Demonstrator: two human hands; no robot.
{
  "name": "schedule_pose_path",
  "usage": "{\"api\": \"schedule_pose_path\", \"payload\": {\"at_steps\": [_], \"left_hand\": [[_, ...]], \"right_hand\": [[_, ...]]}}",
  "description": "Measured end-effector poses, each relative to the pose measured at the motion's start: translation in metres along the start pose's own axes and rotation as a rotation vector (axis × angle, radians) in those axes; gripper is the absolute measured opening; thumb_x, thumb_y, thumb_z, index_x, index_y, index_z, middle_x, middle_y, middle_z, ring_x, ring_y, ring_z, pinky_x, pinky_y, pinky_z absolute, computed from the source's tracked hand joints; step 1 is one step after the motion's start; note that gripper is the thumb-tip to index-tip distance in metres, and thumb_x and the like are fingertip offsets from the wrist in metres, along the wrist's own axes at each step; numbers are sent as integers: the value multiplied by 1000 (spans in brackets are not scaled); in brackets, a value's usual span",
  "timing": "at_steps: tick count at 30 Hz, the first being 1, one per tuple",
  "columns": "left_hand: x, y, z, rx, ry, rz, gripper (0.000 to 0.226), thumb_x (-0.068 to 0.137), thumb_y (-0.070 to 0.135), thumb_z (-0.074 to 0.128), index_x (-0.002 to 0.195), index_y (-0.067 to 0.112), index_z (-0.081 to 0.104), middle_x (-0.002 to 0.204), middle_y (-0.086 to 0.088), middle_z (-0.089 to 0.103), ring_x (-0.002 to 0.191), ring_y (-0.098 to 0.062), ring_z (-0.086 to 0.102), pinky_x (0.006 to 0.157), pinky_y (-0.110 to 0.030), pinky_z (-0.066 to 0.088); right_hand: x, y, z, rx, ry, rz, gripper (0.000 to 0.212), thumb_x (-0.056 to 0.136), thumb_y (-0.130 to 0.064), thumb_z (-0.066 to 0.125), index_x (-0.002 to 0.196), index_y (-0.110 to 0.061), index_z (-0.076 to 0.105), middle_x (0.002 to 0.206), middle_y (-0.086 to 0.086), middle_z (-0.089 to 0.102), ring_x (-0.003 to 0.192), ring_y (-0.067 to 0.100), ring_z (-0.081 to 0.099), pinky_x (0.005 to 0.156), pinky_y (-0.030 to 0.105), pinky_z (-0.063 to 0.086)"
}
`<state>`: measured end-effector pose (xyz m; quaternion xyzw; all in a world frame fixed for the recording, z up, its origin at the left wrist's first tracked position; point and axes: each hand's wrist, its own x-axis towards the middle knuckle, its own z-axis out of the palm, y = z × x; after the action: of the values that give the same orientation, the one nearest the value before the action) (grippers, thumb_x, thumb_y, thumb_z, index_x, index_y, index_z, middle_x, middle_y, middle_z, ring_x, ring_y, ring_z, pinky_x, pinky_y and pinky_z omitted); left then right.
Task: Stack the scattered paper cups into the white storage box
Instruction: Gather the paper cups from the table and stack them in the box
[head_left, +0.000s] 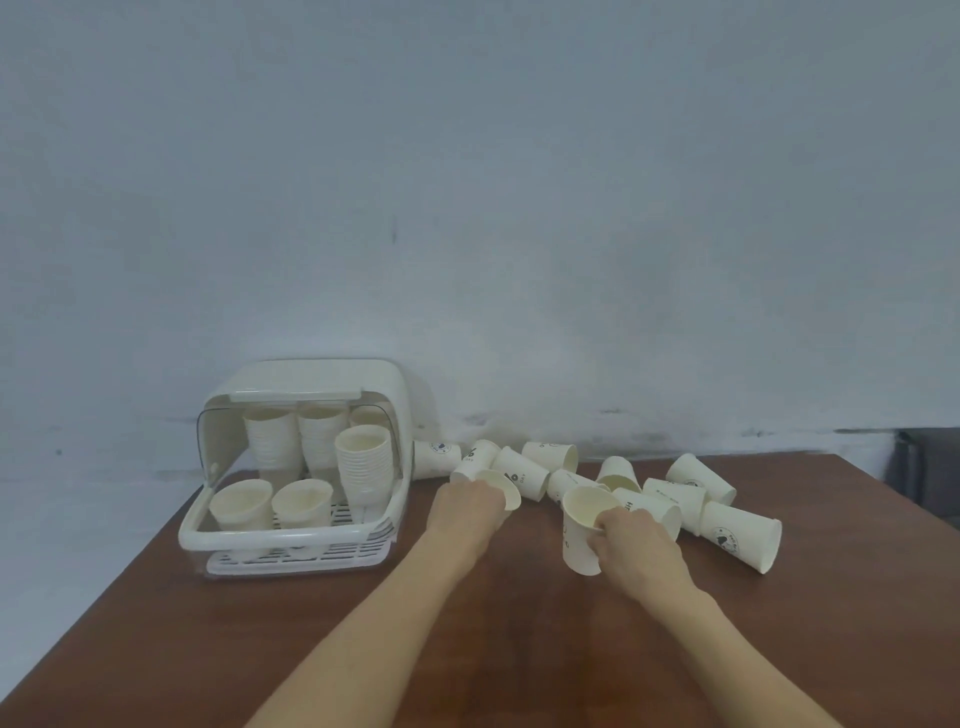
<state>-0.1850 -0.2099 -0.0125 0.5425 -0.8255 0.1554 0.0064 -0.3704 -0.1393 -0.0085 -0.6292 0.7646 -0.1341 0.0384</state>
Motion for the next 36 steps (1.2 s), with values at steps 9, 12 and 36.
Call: {"api": "schedule_pose_path", "payload": {"at_steps": [9, 12, 36], "left_hand": [[-46, -22, -17, -49, 8, -38, 23, 92, 9, 48, 112, 7, 58, 112, -14, 63, 102, -33, 60, 70, -35, 37], [-59, -26, -22, -38, 12, -21, 24, 91, 7, 50, 114, 6, 57, 112, -14, 63, 102, -32, 61, 69, -35, 36], [-155, -115, -29, -130, 130, -195, 17, 95, 13, 45, 107, 10, 57, 107, -12, 64, 98, -32, 61, 66, -35, 35]], "right_hand": [[-17, -22, -8, 1, 35, -78, 20, 92, -27, 47, 81, -14, 58, 80, 5, 60, 74, 23, 59, 62, 33, 48], [-23, -29, -11, -3, 35, -94, 20, 92, -27, 48, 79, -16, 57, 82, 5, 61, 70, 22, 59, 62, 33, 48], [-69, -134, -29, -9, 13, -282, 22, 90, -30, 49, 70, -22, 54, 65, -4, 48, 73, 23, 53, 59, 31, 37]]}}
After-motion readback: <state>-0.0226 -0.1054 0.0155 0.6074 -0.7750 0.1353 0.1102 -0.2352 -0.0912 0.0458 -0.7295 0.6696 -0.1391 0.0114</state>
